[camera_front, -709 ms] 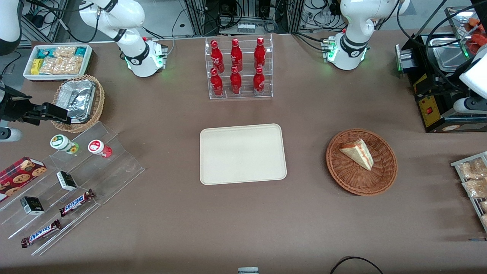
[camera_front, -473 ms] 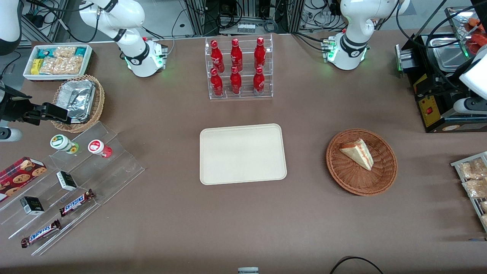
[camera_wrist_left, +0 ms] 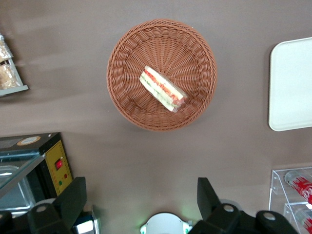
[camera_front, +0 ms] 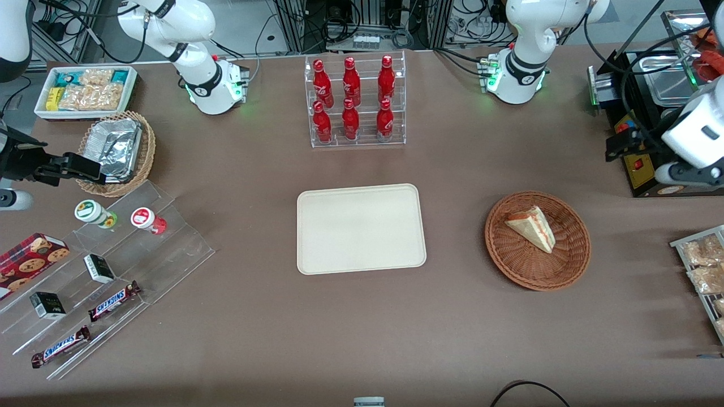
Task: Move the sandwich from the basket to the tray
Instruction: 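Move the open left gripper over the sandwich in the wicker basket, then lower the open left gripper around the sandwich and close it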
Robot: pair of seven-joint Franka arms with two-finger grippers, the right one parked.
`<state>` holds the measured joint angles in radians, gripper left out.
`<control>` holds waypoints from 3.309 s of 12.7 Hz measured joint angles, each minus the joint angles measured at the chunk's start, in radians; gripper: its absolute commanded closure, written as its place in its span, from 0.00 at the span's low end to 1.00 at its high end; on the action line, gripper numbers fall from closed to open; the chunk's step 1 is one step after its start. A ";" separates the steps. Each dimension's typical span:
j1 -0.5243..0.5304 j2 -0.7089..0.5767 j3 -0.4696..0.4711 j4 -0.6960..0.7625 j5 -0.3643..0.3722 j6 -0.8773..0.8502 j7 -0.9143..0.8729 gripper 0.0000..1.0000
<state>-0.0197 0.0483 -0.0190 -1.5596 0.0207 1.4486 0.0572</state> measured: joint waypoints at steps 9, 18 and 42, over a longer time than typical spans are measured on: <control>-0.001 0.003 0.001 -0.230 0.000 0.256 -0.162 0.00; -0.098 0.008 -0.010 -0.408 -0.011 0.471 -0.579 0.00; -0.065 0.061 0.007 -0.729 -0.045 0.961 -0.935 0.00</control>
<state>-0.0845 0.1098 -0.0119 -2.2889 -0.0241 2.4092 -0.8779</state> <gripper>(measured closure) 0.000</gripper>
